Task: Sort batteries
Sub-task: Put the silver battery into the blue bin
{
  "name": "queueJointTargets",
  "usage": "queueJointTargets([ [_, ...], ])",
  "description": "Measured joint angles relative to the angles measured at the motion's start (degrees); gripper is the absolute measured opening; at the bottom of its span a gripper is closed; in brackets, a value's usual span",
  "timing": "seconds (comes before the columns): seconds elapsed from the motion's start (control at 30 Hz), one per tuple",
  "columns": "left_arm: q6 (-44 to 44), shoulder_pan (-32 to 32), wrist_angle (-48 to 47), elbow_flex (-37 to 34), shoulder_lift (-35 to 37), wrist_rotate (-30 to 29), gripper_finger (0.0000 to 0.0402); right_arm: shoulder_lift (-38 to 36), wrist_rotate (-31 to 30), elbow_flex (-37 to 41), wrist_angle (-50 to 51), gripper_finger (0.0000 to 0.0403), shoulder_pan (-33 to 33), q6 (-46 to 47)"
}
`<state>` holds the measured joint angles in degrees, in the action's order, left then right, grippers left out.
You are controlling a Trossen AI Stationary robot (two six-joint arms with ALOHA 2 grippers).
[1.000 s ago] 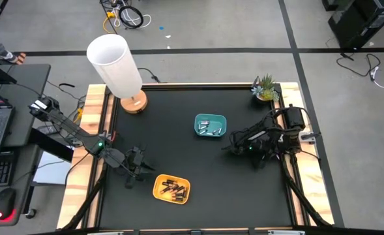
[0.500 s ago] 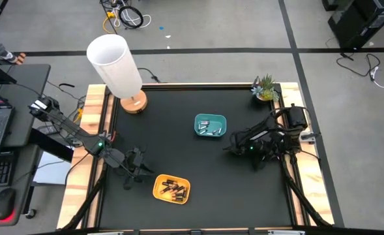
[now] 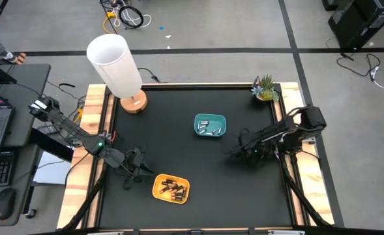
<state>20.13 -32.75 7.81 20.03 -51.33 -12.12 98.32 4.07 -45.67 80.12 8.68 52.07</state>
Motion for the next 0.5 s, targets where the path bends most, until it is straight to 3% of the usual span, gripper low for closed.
queueJointTargets([
  [0.13, 0.65, 0.0, 0.02, 0.0, 0.0, 0.0, 0.007, -2.3, 0.05, 0.76, -0.2, 0.0, 0.86, -0.54],
  [0.27, 1.04, 0.0, 0.04, 0.0, 0.0, 0.0, 0.007, -4.28, 0.97, 1.44, -0.32, 0.0, 3.08, -9.71],
  [0.5, 1.07, 0.0, 0.23, 0.0, 0.0, -0.04, 0.007, -1.2, 9.01, 1.44, 1.94, 0.0, 4.37, -25.86],
])
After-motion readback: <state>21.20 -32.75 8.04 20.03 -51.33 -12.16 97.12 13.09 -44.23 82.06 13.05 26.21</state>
